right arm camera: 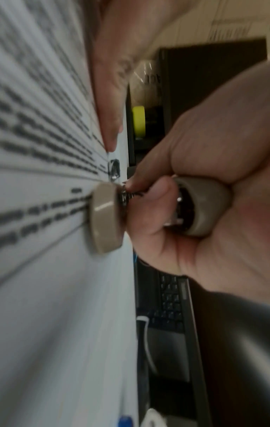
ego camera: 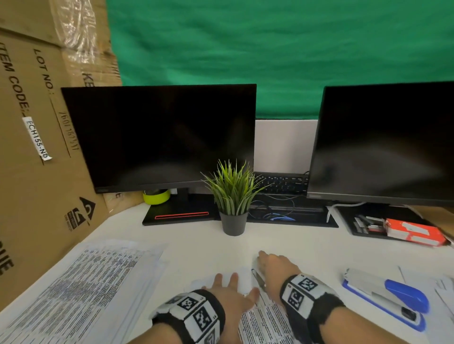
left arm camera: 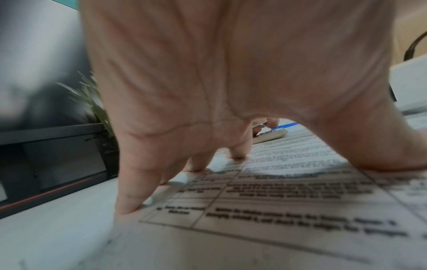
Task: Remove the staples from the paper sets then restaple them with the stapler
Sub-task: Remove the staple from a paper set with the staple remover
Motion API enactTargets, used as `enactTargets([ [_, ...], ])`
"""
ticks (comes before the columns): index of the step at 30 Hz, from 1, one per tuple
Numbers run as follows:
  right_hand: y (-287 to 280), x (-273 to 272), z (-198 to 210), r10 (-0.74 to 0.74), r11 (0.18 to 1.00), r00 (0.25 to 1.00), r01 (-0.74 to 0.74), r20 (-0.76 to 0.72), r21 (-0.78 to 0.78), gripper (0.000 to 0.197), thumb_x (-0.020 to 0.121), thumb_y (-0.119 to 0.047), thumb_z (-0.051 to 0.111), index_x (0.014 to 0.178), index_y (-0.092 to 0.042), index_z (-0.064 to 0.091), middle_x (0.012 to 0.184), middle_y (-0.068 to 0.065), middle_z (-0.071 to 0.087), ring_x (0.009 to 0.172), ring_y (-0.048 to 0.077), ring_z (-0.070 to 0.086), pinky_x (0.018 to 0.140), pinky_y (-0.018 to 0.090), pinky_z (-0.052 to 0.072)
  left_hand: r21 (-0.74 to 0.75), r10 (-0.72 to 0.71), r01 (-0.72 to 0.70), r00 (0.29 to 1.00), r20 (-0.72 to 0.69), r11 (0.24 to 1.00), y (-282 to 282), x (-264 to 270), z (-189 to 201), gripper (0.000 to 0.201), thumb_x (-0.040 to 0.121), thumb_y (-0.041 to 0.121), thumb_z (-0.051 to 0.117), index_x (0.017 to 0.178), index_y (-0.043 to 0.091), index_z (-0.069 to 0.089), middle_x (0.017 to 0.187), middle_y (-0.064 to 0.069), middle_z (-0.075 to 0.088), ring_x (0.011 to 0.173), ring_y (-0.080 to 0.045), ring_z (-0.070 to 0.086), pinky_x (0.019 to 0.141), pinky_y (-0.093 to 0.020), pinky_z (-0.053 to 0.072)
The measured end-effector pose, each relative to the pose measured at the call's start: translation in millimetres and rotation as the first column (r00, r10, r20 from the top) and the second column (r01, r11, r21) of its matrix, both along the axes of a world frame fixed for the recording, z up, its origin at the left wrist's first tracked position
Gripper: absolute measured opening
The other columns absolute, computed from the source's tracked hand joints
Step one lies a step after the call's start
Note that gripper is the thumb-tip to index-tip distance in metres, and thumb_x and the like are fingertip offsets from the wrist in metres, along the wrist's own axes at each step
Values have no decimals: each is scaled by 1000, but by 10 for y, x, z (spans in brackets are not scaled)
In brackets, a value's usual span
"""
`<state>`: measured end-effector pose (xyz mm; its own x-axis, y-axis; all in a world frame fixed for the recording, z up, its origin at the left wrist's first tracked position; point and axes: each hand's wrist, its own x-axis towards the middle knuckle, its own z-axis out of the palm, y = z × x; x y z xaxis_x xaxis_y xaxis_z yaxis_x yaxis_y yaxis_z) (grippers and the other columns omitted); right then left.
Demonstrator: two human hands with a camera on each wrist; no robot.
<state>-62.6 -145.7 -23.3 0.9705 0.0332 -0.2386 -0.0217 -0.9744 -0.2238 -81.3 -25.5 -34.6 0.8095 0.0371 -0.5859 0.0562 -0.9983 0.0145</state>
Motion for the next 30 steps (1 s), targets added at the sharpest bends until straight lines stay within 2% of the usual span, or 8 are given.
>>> enactTargets([
  [4, -89, 56, 117, 6, 1000, 1000, -6, 22, -10, 49, 96, -19, 46, 142, -12, 31, 139, 10, 45, 125, 28, 48, 100, 32, 41, -27, -66, 67, 997, 36, 997, 103, -66, -44, 77, 93, 72, 21, 154, 34, -6, 163, -4, -13, 149, -36, 1, 118, -52, 6],
  [7, -288, -36, 207, -6, 1000, 999, 6, 44, 6, 50, 96, -14, 42, 145, -14, 30, 140, 13, 45, 126, 28, 47, 104, 33, 40, -93, -198, 206, 977, 84, 974, 177, -154, -67, 72, 100, 45, 44, 154, 33, -2, 162, -10, -13, 147, -42, -5, 116, -61, 11],
  [11, -411, -300, 213, 73, 997, 997, -73, 4, 21, 55, 100, -19, 42, 151, -23, 21, 149, 3, 36, 134, 20, 40, 110, 26, 32, -88, -43, 45, 999, 21, 995, 97, -93, -67, 78, 92, 74, 16, 155, 33, -4, 163, -4, -11, 149, -36, 2, 119, -47, 5],
  [15, -286, -333, 109, 85, 995, 996, -86, -18, -48, 60, 94, -10, 49, 148, -19, 25, 143, 4, 43, 129, 22, 44, 107, 30, 38, -69, -43, 45, 998, 37, 997, 50, -59, -135, 79, 91, 74, 14, 155, 31, -2, 163, -5, -9, 149, -34, 4, 119, -46, 6],
  [19, -136, -119, -16, 0, 997, 1000, 1, 13, -73, 46, 89, -15, 55, 133, -18, 40, 124, 5, 55, 112, 23, 55, 91, 30, 47, -55, -36, 37, 999, 9, 998, 58, -17, -203, 85, 87, 80, 12, 155, 32, -4, 163, -5, -11, 148, -38, 5, 119, -48, 7],
  [23, -9, 62, -118, -110, 993, 994, 111, 21, -37, 34, 93, -26, 48, 125, -17, 40, 124, 9, 53, 109, 26, 56, 81, 30, 44, -66, -29, 31, 999, 35, 997, 65, -29, -202, 84, 87, 79, 14, 155, 32, -3, 163, -5, -10, 149, -35, 3, 119, -48, 6],
  [26, 39, 179, -77, -107, 994, 991, 108, 83, -10, 30, 95, -27, 45, 122, -14, 43, 125, 11, 54, 107, 28, 58, 75, 28, 41, -95, -37, 37, 999, 0, 995, 105, -32, -166, 84, 87, 79, 14, 154, 33, -6, 162, -4, -13, 150, -31, -1, 120, -47, 3],
  [30, -126, 89, 163, -95, 995, 991, 95, 94, 8, 48, 95, -16, 47, 141, -13, 36, 135, 12, 51, 120, 28, 53, 96, 32, 43, -95, -79, 77, 997, -9, 992, 138, -44, -151, 80, 91, 75, 14, 154, 31, -8, 162, -4, -15, 150, -29, -2, 120, -47, 2],
])
